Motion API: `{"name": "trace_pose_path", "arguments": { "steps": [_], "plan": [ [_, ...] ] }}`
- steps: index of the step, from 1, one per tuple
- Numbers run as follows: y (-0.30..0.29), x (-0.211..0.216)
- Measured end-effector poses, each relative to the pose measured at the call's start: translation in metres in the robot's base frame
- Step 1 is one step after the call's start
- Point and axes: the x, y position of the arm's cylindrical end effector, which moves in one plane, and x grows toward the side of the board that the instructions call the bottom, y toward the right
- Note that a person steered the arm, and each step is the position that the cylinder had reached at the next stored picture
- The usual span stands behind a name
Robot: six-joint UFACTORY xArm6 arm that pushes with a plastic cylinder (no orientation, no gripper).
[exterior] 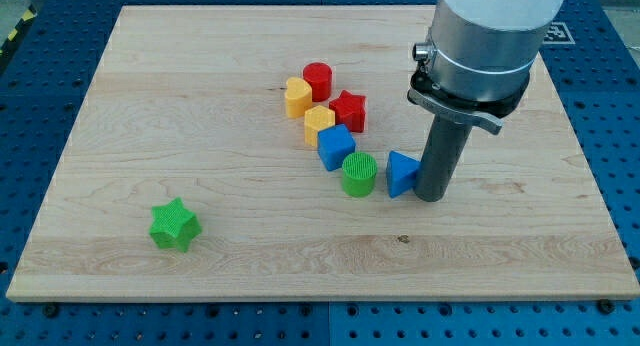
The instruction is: Point your arm at the bottom center of the board
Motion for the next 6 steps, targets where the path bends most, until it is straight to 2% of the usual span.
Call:
{"name": "trace_pose_path", "arguments": {
  "steps": [2,3,4,6],
  "plan": [
    [0.002,0.006],
    [0.019,0.038],
    [-0.006,0.088],
    [-0.087,0.097]
  ]
}}
